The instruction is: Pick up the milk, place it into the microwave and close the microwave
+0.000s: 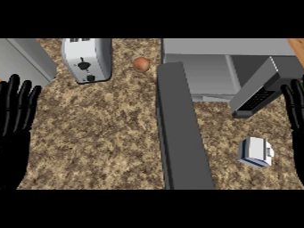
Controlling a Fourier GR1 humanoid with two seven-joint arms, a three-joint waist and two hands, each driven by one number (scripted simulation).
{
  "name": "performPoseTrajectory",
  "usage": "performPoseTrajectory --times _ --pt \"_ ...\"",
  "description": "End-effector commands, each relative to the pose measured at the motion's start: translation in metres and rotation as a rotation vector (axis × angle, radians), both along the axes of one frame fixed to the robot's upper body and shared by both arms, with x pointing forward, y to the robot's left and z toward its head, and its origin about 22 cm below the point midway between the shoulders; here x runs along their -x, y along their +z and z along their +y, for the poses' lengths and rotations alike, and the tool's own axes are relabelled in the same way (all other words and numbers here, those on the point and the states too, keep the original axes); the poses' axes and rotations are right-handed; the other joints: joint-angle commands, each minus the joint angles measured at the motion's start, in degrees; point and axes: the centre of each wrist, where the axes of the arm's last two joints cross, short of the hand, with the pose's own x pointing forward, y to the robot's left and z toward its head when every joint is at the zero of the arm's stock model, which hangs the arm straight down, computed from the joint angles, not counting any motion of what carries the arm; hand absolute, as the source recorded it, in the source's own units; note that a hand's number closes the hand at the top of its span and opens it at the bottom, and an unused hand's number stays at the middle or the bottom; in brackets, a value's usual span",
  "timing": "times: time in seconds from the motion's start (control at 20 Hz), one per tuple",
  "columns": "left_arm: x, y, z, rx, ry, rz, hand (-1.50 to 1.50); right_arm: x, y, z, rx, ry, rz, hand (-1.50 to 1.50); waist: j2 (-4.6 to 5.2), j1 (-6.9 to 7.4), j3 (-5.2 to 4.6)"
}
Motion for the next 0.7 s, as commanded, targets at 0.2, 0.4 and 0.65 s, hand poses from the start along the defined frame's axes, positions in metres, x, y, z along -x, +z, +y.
performPoseTrajectory --times 0.2,0.4,0.65 --pt "-0.019 -0.002 0.013 0.006 0.092 -0.024 -1.50 0.019 0.005 -0.008 0.008 0.019 -0.067 -1.50 1.42 -0.56 0.96" --pt "0.010 -0.034 0.014 0.076 0.140 0.098 -1.50 0.033 0.000 -0.004 0.022 0.061 0.038 -1.50 1.34 -0.27 0.95" --pt "0.035 -0.026 0.033 0.074 0.131 0.099 -1.50 0.055 0.000 -0.002 0.033 0.052 0.055 -1.50 1.34 -0.22 0.95"
